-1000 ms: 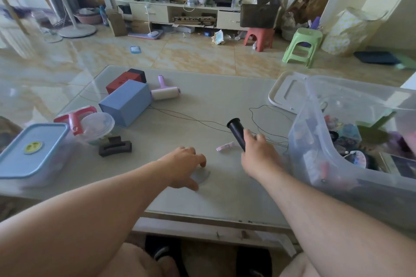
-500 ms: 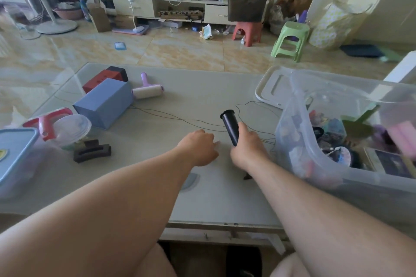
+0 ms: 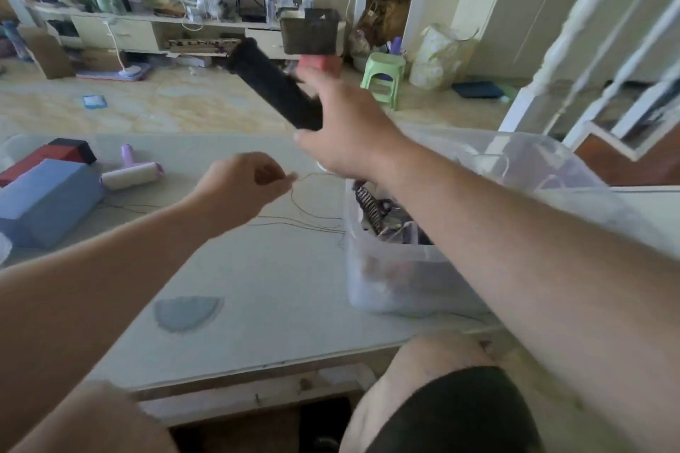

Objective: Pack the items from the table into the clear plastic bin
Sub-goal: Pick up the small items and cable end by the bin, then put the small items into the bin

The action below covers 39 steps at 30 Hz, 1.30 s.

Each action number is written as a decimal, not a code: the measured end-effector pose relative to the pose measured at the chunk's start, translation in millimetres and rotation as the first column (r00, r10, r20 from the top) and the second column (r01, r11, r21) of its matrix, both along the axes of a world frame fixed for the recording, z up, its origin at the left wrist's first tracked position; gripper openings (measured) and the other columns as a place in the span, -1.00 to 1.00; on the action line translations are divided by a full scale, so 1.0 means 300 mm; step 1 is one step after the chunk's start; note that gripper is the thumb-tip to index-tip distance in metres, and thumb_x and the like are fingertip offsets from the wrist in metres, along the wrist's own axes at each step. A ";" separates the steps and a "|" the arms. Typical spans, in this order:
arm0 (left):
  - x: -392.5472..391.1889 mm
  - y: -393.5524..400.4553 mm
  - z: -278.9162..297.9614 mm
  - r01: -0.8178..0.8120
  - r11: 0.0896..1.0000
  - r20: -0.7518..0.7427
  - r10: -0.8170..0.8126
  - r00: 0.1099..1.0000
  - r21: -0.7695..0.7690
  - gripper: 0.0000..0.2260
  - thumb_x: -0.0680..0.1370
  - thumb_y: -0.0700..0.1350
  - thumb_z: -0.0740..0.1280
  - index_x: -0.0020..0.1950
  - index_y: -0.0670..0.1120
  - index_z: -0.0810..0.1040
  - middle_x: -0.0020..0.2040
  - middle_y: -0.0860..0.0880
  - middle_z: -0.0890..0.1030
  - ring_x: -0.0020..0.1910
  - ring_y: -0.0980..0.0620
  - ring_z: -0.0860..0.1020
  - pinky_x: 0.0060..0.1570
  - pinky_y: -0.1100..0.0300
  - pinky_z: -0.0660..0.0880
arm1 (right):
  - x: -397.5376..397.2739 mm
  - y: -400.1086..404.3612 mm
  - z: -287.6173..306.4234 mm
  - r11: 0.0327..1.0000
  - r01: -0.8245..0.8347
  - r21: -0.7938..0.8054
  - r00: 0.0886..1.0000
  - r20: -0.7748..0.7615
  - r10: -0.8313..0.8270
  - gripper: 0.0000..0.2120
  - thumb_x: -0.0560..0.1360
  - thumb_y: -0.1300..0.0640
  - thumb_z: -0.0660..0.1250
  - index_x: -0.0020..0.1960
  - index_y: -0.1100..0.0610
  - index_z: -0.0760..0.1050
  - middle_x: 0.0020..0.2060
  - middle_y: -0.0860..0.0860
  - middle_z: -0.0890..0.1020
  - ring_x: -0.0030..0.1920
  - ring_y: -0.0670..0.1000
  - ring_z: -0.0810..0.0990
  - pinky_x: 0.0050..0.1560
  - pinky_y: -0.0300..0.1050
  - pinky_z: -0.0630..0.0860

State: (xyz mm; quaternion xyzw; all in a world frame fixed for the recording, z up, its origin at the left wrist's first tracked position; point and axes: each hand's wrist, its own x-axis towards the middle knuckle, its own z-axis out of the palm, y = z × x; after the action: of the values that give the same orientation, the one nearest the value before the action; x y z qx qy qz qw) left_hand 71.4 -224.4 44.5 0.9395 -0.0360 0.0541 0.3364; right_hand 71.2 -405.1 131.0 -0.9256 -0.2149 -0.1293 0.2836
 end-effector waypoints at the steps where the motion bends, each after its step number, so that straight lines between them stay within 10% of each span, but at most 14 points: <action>1: 0.002 -0.036 0.046 0.028 1.000 0.031 -0.027 0.999 -0.014 -0.71 0.52 0.28 0.42 -0.15 0.08 0.62 -0.29 0.13 0.64 -0.32 0.11 0.57 -0.33 0.22 0.43 | 0.012 -0.099 0.029 0.998 0.045 -0.051 0.999 0.021 -0.044 -0.40 0.49 0.23 0.41 0.50 -0.03 0.42 0.12 0.02 0.65 0.04 0.12 0.64 0.01 0.01 0.62; 8: 0.049 -0.443 0.156 0.422 0.875 0.124 -0.458 0.880 0.236 -0.78 0.59 0.18 0.40 0.04 0.06 0.68 -0.12 0.16 0.67 -0.17 0.21 0.59 -0.08 0.16 0.60 | 0.026 -0.750 -0.085 0.777 0.406 -0.482 0.840 -0.139 -0.525 -0.59 0.45 0.23 0.37 0.13 -0.25 0.55 0.00 -0.02 0.68 -0.05 0.12 0.63 0.01 0.10 0.62; 12: 0.116 -0.662 0.048 0.459 0.809 0.057 -0.512 0.857 0.368 -0.83 0.62 0.14 0.34 0.06 0.12 0.67 -0.09 0.10 0.68 -0.13 0.06 0.61 -0.09 0.04 0.64 | 0.009 -0.855 -0.206 0.822 0.322 -0.469 0.823 -0.290 -0.488 -0.71 0.45 0.23 0.42 -0.07 -0.18 0.58 -0.15 -0.11 0.65 -0.13 0.02 0.62 -0.06 0.06 0.61; 22: 0.194 -0.766 -0.058 0.353 0.839 -0.074 -0.355 0.932 0.414 -0.89 0.60 -0.04 0.39 0.11 0.03 0.64 -0.12 0.04 0.60 -0.24 0.09 0.51 -0.39 0.21 0.35 | 0.054 -0.872 -0.318 0.786 0.114 -0.608 0.890 -0.289 -0.353 -0.46 0.45 0.30 0.32 0.24 -0.26 0.62 -0.08 -0.15 0.46 0.07 0.05 0.45 0.02 -0.05 0.53; 30: 0.093 -0.507 0.164 0.254 0.933 0.203 -0.308 0.930 0.254 -0.66 0.61 -0.10 0.31 0.38 0.13 0.55 0.32 -0.03 0.51 0.17 -0.02 0.55 0.16 0.04 0.53 | 0.025 -0.829 -0.263 0.886 0.308 -0.346 0.892 -0.218 -0.395 -0.46 0.51 0.36 0.27 0.39 -0.07 0.54 0.29 0.04 0.59 0.26 0.10 0.54 0.24 0.06 0.52; 35: -0.170 -0.015 0.137 0.070 0.930 0.058 -0.097 0.994 0.362 -0.77 0.62 -0.08 0.35 0.24 0.14 0.60 0.26 0.06 0.53 0.17 0.04 0.53 0.33 0.15 0.18 | -0.097 -0.395 -0.052 0.990 0.092 -0.102 0.970 0.232 -0.067 -0.54 0.43 0.30 0.22 0.27 0.13 0.66 0.14 0.14 0.68 0.13 0.23 0.62 0.17 0.08 0.58; 39: -0.346 0.256 -0.087 0.090 0.871 -0.269 0.050 0.962 0.483 -0.67 0.56 0.01 0.35 0.33 0.20 0.56 0.36 -0.01 0.54 0.35 -0.09 0.47 0.36 0.08 0.34 | -0.245 0.082 -0.152 0.932 -0.334 -0.143 0.933 0.090 0.348 -0.60 0.43 0.14 0.23 0.19 0.10 0.69 0.08 0.09 0.67 0.10 0.17 0.62 0.16 0.07 0.58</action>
State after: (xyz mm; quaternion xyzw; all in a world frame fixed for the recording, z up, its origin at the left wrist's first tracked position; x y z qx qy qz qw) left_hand -32.3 -147.7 18.5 0.9918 -0.0115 -0.0904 0.0895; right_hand -2.5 -380.6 85.3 -0.8812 -0.3960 -0.1168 0.2303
